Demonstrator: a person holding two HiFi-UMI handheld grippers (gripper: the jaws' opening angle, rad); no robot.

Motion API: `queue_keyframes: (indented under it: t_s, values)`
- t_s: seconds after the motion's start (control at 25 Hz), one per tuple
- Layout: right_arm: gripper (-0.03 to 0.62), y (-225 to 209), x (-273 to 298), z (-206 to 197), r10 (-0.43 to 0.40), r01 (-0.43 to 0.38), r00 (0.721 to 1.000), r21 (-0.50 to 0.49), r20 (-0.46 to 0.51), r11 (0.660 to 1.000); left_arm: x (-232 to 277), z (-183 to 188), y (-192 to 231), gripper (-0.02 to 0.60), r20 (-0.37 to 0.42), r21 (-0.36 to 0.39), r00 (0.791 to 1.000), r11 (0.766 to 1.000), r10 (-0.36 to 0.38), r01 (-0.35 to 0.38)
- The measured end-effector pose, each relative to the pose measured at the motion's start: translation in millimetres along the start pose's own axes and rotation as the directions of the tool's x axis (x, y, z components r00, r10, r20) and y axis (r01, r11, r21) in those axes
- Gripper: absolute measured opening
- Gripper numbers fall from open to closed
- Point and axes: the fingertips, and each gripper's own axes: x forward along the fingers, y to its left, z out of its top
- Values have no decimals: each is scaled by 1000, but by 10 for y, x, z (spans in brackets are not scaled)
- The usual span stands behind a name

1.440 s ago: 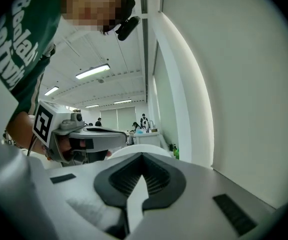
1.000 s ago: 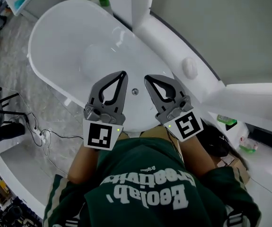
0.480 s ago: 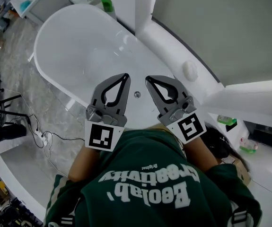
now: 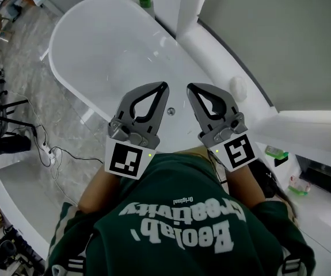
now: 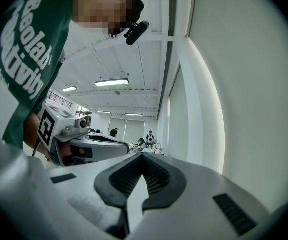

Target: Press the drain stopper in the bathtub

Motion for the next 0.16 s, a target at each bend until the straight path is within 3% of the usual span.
queue_keyframes:
  t_s: [0.16]
  values:
    - [14, 22, -18, -10, -1, 1, 1000, -7, 0, 1000, -40, 1, -28, 3, 5, 12, 1000, 1000, -1, 1]
